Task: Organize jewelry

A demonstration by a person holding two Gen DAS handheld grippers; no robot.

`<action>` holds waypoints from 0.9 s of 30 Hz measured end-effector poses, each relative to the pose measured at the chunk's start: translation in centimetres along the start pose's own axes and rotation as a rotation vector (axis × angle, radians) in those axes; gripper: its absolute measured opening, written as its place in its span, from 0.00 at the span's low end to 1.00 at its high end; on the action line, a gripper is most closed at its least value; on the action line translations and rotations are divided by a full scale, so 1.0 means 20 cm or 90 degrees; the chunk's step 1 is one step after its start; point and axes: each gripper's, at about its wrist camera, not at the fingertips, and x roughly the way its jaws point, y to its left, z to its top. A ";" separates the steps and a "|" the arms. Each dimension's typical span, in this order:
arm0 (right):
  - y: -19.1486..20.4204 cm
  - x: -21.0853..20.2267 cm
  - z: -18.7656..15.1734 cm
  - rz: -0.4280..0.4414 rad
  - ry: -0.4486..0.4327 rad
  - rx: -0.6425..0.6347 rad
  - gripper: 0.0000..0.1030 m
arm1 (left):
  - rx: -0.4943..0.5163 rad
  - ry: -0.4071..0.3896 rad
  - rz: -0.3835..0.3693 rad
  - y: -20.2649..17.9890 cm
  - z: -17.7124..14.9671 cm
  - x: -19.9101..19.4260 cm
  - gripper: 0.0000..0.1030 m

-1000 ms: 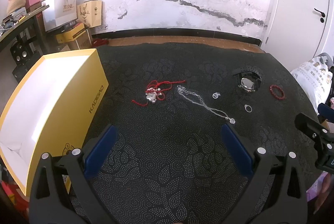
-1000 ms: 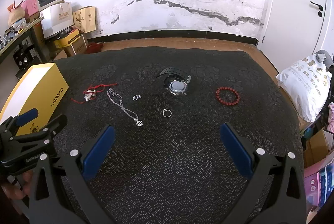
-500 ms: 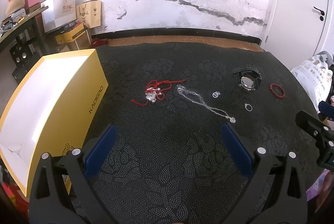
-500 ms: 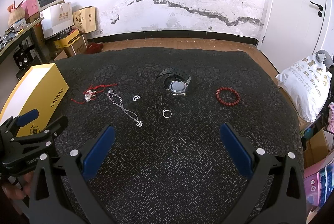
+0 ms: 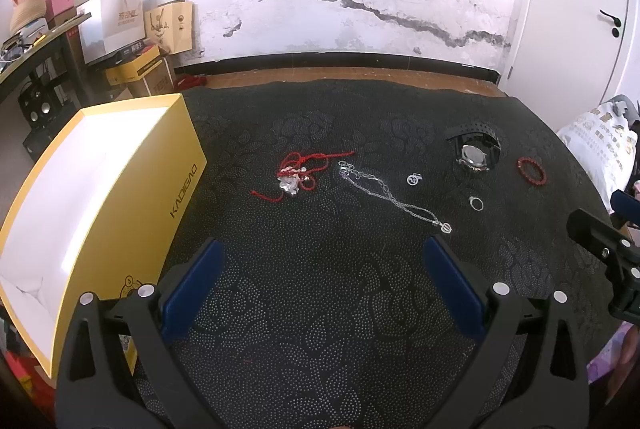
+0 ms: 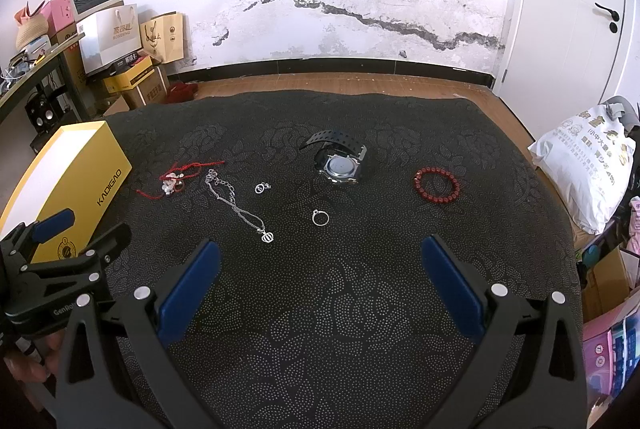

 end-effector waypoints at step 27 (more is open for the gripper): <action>0.00 0.00 0.00 0.000 -0.001 0.000 0.95 | 0.005 0.001 0.000 0.00 0.00 -0.01 0.95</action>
